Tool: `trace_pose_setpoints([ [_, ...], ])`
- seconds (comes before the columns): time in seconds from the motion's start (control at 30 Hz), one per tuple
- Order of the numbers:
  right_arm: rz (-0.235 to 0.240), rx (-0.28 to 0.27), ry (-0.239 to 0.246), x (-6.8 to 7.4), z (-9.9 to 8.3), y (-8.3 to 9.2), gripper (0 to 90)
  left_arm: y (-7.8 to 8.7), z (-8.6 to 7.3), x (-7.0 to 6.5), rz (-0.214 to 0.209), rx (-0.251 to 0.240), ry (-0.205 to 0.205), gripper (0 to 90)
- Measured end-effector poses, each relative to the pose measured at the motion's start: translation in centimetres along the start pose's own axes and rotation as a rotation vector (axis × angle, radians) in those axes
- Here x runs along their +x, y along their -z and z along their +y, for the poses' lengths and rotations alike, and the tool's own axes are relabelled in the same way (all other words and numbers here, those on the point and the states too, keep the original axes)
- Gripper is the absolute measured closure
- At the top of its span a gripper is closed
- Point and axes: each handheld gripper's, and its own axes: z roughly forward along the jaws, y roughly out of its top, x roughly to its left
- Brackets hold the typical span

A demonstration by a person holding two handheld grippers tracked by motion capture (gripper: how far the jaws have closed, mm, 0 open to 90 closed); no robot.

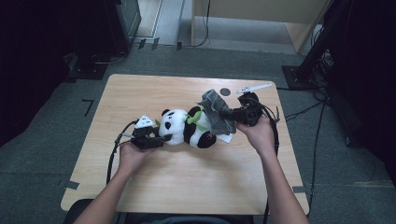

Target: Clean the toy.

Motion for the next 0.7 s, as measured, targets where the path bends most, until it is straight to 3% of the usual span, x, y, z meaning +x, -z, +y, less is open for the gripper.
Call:
trace_pose_setpoints([
  [0.17, 0.033, 0.012, 0.032, 1.7, -1.0, 0.5, 80.4, 0.0, 0.2, -0.2, 0.009, 0.006, 0.003, 43.6],
  [0.3, 0.073, 0.042, 0.045, 2.7, -2.4, -0.7, 80.2, 0.0, 0.2, -0.2, 0.007, 0.008, 0.01, 43.8],
  [0.37, 0.063, 0.075, 0.062, 3.0, -3.3, -1.6, 80.1, 0.0, 0.2, -0.2, 0.0, 0.011, 0.013, 43.9],
  [0.43, 0.032, 0.091, 0.072, 2.9, -3.9, -2.3, 80.0, 0.0, 0.2, -0.2, 0.0, 0.014, 0.003, 44.0],
  [0.5, 0.048, 0.078, 0.045, 2.4, -4.3, -2.4, 79.9, 0.0, 0.1, -0.1, -0.002, 0.015, 0.002, 44.0],
  [0.7, 0.019, 0.069, 0.017, 1.1, -5.2, -2.2, 79.9, 0.0, 0.1, -0.1, -0.006, 0.012, 0.006, 44.0],
])
